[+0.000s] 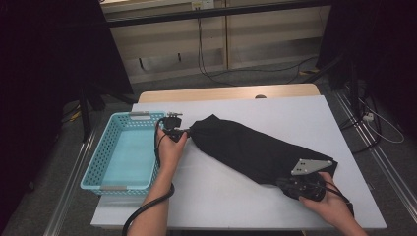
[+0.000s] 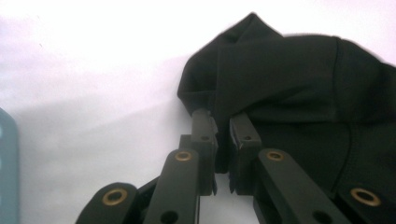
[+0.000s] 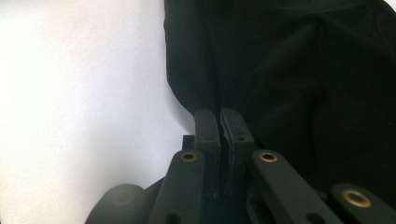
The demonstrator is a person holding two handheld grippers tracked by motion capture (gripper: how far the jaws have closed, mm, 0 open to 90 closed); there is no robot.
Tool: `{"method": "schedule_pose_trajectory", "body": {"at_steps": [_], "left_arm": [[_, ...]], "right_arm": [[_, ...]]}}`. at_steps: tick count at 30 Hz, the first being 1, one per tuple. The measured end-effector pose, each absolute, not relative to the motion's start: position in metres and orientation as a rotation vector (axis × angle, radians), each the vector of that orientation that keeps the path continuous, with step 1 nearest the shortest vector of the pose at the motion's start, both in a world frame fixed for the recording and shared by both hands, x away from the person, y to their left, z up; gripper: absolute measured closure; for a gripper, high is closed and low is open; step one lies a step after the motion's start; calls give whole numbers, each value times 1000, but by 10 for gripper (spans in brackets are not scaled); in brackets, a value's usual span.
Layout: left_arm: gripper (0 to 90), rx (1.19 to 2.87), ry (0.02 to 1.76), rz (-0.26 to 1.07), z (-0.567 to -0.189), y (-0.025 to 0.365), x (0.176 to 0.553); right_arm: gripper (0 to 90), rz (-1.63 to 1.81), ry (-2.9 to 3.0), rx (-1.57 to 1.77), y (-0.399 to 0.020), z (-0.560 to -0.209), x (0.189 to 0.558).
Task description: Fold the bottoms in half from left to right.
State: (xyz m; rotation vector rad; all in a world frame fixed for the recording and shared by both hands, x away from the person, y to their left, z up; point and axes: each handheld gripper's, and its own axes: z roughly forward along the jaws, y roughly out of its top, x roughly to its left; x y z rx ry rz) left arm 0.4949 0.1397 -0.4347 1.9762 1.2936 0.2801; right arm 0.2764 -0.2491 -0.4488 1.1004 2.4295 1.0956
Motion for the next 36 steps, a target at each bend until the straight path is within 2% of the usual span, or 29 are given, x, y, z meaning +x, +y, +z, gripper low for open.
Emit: {"method": "schedule_pose_trajectory", "body": {"at_steps": [3,5,11,15,16,21,30,32,34,36], "left_arm": [[827,1950,1302,294,-430,145,498],[787,1933,1313,347,-428,149,500],[486,1949,1304,299,-430,148,495],[335,1944,1301,302,-430,141,488],[320,1945,1297,296,-431,140,487],[307,1964,1302,276,-436,132,481],[291,1991,1369,349,-453,127,477],[296,1988,1366,352,-455,127,478],[308,1990,1365,362,-455,125,478],[391,1987,1355,361,-455,125,478]], "right_arm": [[867,1091,2437,1098,-250,-448,276],[867,1088,2438,1102,-252,-449,276],[866,1097,2436,1115,-254,-450,277],[865,1095,2435,1116,-253,-449,276],[865,1096,2436,1117,-252,-449,276],[864,1101,2439,1111,-251,-449,276],[854,1107,2447,1095,-250,-448,275],[797,1124,2440,1088,-249,-448,274],[677,1139,2430,1094,-249,-444,275],[566,1153,2396,1119,-251,-440,276]]}}
